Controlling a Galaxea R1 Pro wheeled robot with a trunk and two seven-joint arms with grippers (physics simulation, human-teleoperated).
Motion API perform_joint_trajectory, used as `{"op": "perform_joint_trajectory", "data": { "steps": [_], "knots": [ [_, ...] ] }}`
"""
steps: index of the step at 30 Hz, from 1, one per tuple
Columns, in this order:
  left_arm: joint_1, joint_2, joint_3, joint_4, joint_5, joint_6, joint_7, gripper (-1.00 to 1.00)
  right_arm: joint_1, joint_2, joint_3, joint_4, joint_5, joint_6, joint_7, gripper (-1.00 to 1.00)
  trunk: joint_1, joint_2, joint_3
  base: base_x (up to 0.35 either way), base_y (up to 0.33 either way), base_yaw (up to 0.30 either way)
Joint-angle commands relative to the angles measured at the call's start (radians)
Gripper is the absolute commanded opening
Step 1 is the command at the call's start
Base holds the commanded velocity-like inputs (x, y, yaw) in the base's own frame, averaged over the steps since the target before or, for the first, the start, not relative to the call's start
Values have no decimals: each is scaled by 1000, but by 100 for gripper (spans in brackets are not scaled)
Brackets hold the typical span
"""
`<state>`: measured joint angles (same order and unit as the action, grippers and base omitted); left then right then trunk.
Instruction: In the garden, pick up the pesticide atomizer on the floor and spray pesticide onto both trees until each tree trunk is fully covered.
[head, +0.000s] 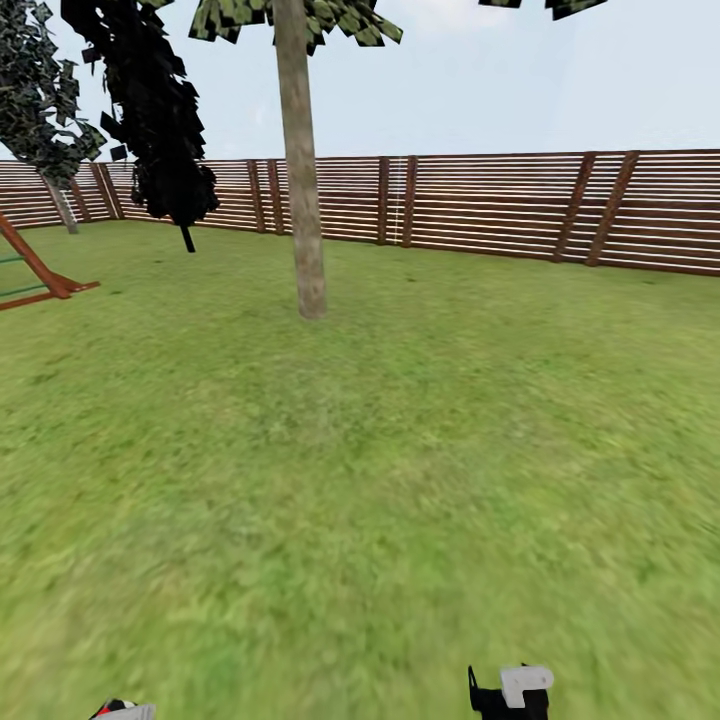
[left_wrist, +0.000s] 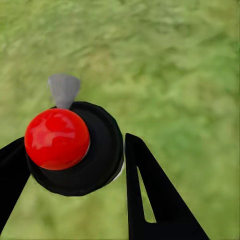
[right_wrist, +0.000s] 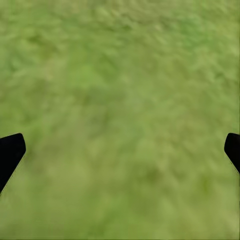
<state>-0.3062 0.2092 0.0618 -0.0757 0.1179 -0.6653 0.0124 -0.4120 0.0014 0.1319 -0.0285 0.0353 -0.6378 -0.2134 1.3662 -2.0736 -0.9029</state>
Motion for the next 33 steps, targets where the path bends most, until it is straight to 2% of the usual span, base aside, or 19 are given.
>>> {"op": "perform_joint_trajectory", "data": {
  "steps": [1,33],
  "knots": [
    [-1,0,6,1,-1,-3,-2,-100,-1,0,8,1,4,0,-10,100,0,0,-1,340,0,0],
    [-1,-1,6,1,-1,-3,-2,-100,-1,0,8,1,3,0,-11,100,0,0,-1,340,0,0]
  ]
}}
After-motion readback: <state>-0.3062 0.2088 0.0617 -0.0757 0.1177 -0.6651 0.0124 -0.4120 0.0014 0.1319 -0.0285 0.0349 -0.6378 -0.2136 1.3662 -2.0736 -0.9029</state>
